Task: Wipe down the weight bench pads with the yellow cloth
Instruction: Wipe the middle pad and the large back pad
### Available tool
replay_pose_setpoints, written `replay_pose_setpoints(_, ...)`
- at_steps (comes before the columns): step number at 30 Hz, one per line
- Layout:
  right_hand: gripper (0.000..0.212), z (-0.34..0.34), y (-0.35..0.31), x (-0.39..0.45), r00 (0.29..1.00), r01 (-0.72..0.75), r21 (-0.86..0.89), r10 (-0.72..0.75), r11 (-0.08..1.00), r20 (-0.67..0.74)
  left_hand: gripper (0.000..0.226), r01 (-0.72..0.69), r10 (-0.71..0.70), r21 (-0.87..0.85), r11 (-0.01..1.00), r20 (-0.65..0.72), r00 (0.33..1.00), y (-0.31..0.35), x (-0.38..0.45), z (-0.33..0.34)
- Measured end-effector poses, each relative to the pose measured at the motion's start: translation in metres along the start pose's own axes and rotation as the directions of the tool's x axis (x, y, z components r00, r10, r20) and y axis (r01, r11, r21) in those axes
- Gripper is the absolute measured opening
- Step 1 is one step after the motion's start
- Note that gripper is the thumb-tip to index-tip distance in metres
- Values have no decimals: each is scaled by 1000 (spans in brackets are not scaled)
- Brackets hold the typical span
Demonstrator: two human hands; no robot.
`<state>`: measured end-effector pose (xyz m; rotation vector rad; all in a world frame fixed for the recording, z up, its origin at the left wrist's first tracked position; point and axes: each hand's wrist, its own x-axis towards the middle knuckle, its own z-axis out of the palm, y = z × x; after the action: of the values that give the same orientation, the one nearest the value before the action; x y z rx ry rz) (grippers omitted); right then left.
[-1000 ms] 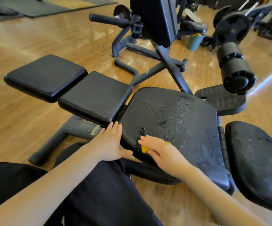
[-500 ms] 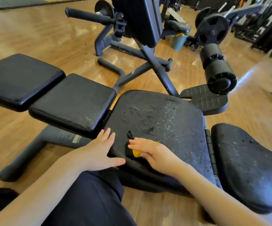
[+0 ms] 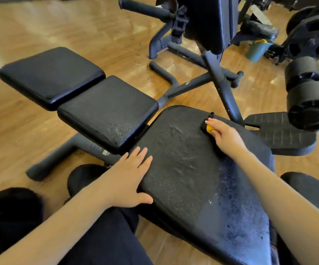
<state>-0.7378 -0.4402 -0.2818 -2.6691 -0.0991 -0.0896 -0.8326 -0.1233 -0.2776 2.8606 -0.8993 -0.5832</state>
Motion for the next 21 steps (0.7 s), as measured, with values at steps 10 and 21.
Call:
replay_pose_setpoints(10, 39, -2, 4, 14, 962, -232, 39, 236, 972, -140, 114, 172, -214, -161, 972, -299, 930, 45, -29, 33)
replay_pose_setpoints(21, 41, 26, -81, -114, 987, 48, 2, -48, 999, 152, 94, 204, -207, -37, 978, -242, 948, 51, -26, 30)
